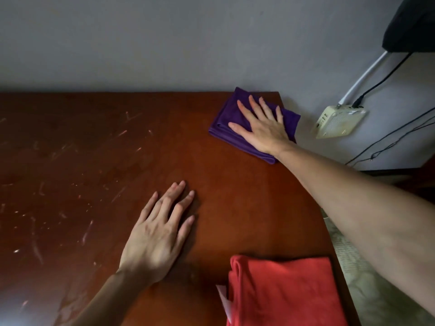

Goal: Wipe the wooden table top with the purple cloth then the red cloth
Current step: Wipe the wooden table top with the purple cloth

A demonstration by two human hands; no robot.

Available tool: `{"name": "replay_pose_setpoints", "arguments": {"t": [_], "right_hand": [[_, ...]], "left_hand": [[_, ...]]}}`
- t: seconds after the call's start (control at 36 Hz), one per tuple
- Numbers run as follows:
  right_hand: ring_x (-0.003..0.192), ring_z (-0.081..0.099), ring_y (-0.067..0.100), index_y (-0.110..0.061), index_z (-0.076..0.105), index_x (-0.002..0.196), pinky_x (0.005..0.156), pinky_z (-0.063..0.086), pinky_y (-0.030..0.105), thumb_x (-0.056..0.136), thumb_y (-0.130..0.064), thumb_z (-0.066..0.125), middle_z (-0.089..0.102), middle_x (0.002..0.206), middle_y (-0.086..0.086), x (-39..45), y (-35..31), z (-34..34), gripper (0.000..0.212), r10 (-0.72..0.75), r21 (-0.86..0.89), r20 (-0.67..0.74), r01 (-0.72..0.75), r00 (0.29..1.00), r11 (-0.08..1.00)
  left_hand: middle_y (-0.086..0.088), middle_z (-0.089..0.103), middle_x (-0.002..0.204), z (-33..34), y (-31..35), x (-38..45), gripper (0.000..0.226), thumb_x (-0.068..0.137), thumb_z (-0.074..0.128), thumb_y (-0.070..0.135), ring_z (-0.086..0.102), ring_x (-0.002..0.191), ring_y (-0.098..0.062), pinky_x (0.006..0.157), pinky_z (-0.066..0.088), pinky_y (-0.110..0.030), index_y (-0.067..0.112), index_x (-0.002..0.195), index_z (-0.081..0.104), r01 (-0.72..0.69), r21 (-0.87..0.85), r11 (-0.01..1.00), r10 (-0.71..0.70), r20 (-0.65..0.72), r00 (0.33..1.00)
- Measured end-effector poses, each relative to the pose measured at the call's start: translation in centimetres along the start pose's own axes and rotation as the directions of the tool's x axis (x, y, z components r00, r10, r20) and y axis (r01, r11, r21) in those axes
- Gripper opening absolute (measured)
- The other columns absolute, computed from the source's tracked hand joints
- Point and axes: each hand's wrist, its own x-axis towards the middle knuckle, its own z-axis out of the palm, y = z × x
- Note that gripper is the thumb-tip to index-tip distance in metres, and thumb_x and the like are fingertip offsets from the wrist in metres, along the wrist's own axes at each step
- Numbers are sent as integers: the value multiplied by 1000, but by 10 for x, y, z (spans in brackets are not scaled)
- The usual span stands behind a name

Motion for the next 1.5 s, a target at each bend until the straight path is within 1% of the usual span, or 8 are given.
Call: {"name": "replay_pose_setpoints", "arguments": {"t": [0.19, 0.33, 0.61, 0.75, 0.92, 1.11, 1.22, 1.5], "right_hand": [[160, -7, 20, -43, 5, 164, 126, -4, 59, 94, -82, 19, -2, 175, -5, -60, -66, 20, 81, 56, 15, -31, -56, 998, 998], [161, -5, 24, -41, 7, 164, 125, -3, 62, 94, -82, 20, 1, 175, -2, -94, -131, 39, 83, 12, 20, -67, -11, 998, 1000], [161, 3, 29, -40, 15, 164, 124, 2, 64, 86, -83, 11, 9, 174, 0, -193, -261, 71, 89, -206, 0, -79, 207, 975, 978], [161, 3, 32, -38, 20, 164, 121, 6, 69, 93, -79, 26, 10, 174, 2, -267, -311, 90, 82, -365, -12, -86, 366, 927, 931], [161, 0, 29, -42, 16, 164, 122, 8, 69, 95, -80, 31, 6, 174, -1, -315, -328, 97, 80, -531, -40, -24, 530, 847, 847], [160, -9, 15, -52, 13, 161, 127, -7, 54, 97, -78, 34, -4, 174, -12, -235, -303, 67, 72, -746, -34, 162, 759, 646, 650], [160, -2, 13, -50, 18, 161, 128, 1, 52, 99, -72, 34, 1, 174, -13, -154, -283, 53, 67, -792, -66, 182, 811, 582, 581], [160, 3, 13, -55, 13, 158, 127, 3, 51, 95, -82, 17, 5, 173, -15, 22, -270, 35, 69, -624, -75, 128, 635, 771, 769]], "left_hand": [[-2, 40, 157, 2, 3, 3, 43, 106, 40, 39, 31, 150, -16, 123, 22, -43, 22, 144, 50, 3, -217, 976, -29, -116, 993], [0, 53, 121, -18, 4, -28, 19, 98, 54, 16, 55, 114, -21, 95, 46, -46, 17, 113, 66, 59, -509, 859, -243, -303, 922], [-4, 51, 102, -40, -74, -211, 20, 98, 49, 24, 45, 84, -30, 69, 36, -43, 20, 114, 61, 190, -106, 976, -212, -265, 941], [-10, 52, 104, -58, -110, -240, 26, 98, 48, 25, 43, 85, -30, 71, 33, -42, 12, 114, 63, 279, -69, 958, -286, -318, 904], [-4, 51, 112, -69, -153, -255, 37, 99, 41, 37, 47, 92, -28, 78, 33, -40, 17, 125, 59, 269, -32, 963, -270, -158, 950], [2, 52, 142, -78, -181, -267, 50, 102, 34, 46, 51, 109, -17, 92, 27, -30, 23, 141, 54, 128, -55, 990, -129, -27, 991], [1, 48, 150, -75, -183, -268, 50, 102, 33, 45, 53, 119, -16, 99, 29, -35, 26, 145, 51, 133, -67, 989, -133, 14, 991], [2, 40, 158, -72, -191, -270, 51, 104, 27, 47, 46, 136, -12, 107, 31, -42, 33, 147, 49, 189, -105, 976, -184, 58, 981]]}}
